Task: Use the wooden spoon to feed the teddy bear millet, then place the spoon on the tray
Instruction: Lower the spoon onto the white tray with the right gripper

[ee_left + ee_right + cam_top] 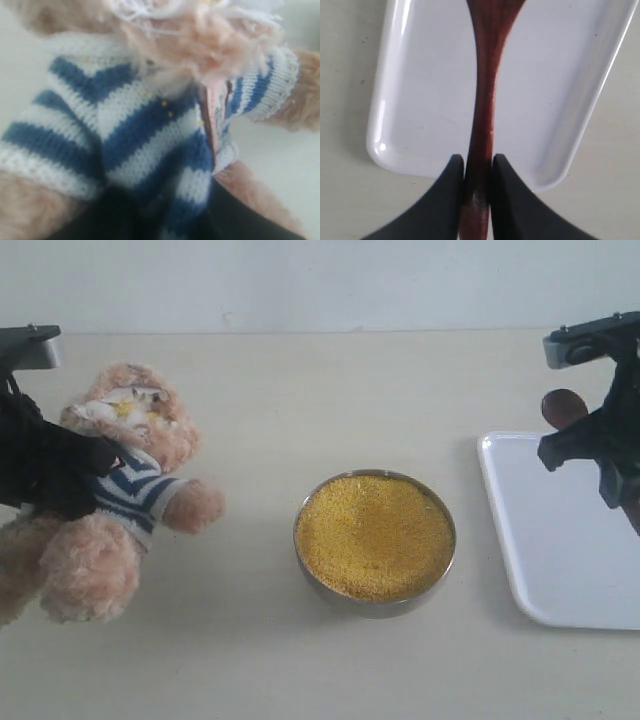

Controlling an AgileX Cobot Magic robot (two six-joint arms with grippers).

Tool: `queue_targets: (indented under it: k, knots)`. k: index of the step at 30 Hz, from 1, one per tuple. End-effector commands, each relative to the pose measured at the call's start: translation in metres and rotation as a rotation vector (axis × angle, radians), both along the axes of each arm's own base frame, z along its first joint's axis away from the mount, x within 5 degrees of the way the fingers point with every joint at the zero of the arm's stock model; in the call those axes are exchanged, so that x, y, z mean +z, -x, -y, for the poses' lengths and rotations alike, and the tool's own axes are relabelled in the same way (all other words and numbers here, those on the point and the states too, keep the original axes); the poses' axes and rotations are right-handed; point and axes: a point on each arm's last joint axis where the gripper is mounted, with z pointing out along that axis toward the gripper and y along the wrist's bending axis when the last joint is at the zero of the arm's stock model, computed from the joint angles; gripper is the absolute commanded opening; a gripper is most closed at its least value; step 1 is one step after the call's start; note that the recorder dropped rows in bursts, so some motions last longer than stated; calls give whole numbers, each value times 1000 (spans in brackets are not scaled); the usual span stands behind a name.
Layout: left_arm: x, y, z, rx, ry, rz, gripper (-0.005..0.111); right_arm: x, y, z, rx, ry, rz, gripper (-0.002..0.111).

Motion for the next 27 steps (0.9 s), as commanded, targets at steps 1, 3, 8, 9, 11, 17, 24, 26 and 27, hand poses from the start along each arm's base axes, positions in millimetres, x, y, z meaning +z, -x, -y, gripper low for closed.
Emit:
queue_targets:
  k: [1, 3, 8, 9, 11, 17, 24, 26, 27]
  knots:
    - [-17, -4, 2, 16, 25, -12, 4, -10, 5, 11, -23, -40, -2, -1]
    - [-24, -6, 4, 16, 45, -30, 4, -15, 6, 14, -41, -54, 3, -1]
    - [-39, -11, 8, 5, 71, -68, 4, -28, 9, 15, -43, -60, -1, -1]
    - [-41, -12, 9, 10, 72, -69, 4, -32, 8, 15, -45, -59, -14, -1]
    - [-46, -14, 9, 14, 69, -74, 4, -40, 6, 14, -52, -62, -46, -1]
    - [-49, -19, 9, 18, 64, -39, 4, -62, -1, 13, -52, -59, -87, -1]
    - [-51, -22, 8, 19, 60, -15, 4, -83, -9, 11, -54, -59, -101, -1]
    - [-55, -24, 9, 19, 57, -22, 4, -86, -10, 11, -54, -58, -98, -1]
    - [-58, -25, 9, 16, 54, -25, 4, -87, -11, 11, -54, -58, -98, -1]
